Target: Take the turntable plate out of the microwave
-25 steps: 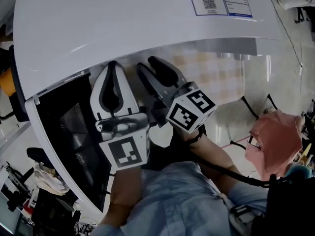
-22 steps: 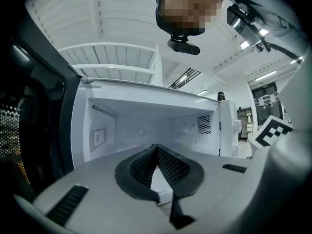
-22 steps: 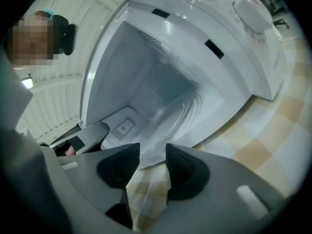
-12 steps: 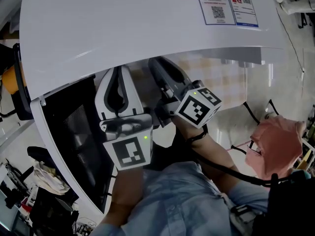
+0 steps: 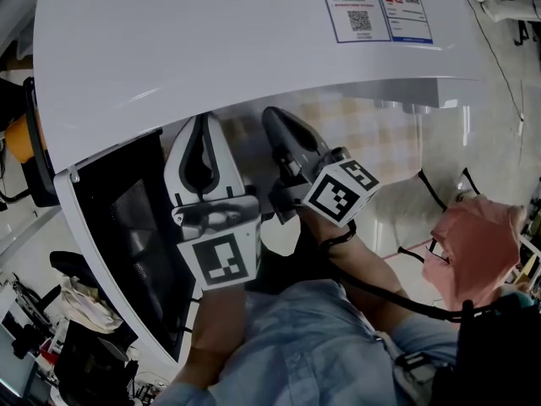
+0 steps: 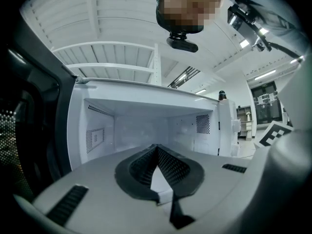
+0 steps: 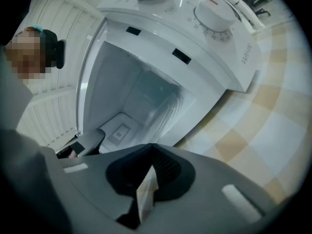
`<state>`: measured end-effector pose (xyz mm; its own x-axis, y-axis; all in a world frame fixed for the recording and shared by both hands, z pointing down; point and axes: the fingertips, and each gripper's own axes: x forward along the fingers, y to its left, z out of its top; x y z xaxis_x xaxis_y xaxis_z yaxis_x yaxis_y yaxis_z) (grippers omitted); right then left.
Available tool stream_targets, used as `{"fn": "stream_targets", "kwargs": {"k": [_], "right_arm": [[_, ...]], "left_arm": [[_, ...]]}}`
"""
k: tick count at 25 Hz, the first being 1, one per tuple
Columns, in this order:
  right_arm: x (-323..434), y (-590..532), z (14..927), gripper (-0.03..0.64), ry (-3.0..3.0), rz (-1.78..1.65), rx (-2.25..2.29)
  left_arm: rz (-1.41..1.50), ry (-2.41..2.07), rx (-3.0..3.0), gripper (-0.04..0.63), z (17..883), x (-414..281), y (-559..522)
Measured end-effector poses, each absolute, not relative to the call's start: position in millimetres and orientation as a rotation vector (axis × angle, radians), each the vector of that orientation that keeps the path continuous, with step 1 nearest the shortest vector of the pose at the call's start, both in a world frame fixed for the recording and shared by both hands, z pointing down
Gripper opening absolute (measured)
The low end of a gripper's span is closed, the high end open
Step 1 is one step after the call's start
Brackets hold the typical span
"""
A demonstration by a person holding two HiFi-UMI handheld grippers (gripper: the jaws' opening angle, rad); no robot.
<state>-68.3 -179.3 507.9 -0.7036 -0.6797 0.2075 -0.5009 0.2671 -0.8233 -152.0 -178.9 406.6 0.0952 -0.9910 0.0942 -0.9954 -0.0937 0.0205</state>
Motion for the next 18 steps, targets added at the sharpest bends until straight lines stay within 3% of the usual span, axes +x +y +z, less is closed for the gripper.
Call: {"fn": "stream_targets", "kwargs": {"k": [2, 7, 11, 18], "right_arm": [[-67.7, -180.6, 506.8, 0.006, 2.331, -1.433, -1.095], [-76.8, -189.1, 500.6, 0.127, 2.269, -1.500, -1.002], [-82.5, -197.0, 504.7, 0.129, 2.211, -1.573, -0.981], [-82.1, -202.1, 508.0, 0.062, 2.097, -1.660, -0.931]], "left_arm": [[0.091, -2.053, 2.260, 0.008, 406.4, -150.7, -178.3], [0.097, -2.043, 2.251, 0.008, 403.7, -149.8, -180.8], [0.101, -2.042, 2.237, 0.008, 402.0, -152.8, -184.9], [0.098, -2.051, 2.206, 0.008, 399.3, -160.2, -191.9]]}}
